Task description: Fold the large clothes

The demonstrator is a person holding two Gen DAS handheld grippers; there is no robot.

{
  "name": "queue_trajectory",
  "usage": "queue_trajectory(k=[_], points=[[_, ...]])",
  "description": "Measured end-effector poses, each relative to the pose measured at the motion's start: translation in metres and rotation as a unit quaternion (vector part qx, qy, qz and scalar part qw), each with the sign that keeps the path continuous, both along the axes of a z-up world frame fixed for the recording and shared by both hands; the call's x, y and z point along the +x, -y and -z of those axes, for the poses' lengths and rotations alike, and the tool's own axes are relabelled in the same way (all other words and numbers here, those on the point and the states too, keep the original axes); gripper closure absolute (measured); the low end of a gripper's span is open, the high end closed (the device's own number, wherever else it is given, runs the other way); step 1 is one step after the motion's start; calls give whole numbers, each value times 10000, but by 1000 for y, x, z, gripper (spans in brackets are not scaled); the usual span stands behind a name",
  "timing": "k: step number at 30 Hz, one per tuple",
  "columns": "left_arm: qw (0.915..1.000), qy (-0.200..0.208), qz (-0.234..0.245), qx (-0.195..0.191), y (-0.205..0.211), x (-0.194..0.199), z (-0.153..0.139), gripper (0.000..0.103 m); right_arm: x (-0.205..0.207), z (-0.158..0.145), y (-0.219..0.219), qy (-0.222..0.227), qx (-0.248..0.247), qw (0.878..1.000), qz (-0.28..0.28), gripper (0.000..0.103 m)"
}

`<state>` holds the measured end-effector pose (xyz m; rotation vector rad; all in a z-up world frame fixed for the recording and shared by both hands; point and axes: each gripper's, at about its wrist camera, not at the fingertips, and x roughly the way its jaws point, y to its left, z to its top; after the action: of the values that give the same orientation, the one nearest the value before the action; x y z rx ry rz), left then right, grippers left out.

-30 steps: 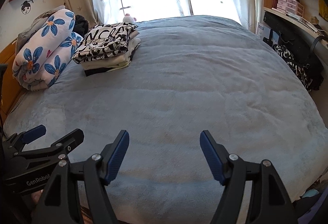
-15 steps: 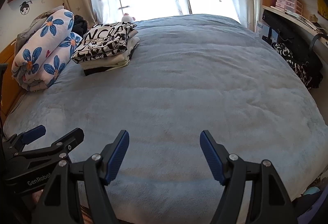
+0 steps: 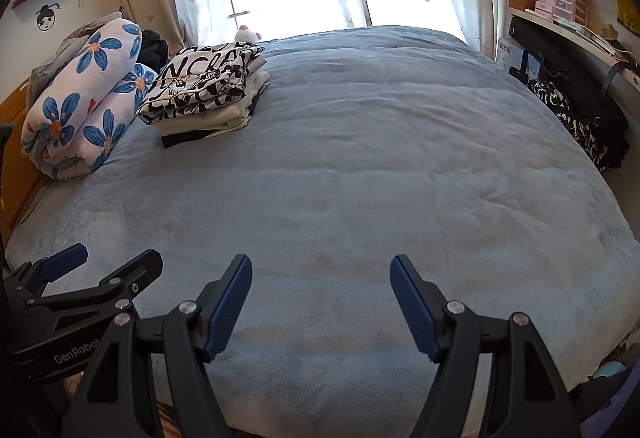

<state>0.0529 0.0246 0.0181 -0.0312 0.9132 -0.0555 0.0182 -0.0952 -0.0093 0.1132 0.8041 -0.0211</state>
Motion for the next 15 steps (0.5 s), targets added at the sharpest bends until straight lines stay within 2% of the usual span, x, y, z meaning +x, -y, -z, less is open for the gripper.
queue_trajectory(k=[15], points=[[10000, -61, 12, -29, -2, 3, 1, 1, -1, 2, 1, 5, 8, 10000, 13, 31]])
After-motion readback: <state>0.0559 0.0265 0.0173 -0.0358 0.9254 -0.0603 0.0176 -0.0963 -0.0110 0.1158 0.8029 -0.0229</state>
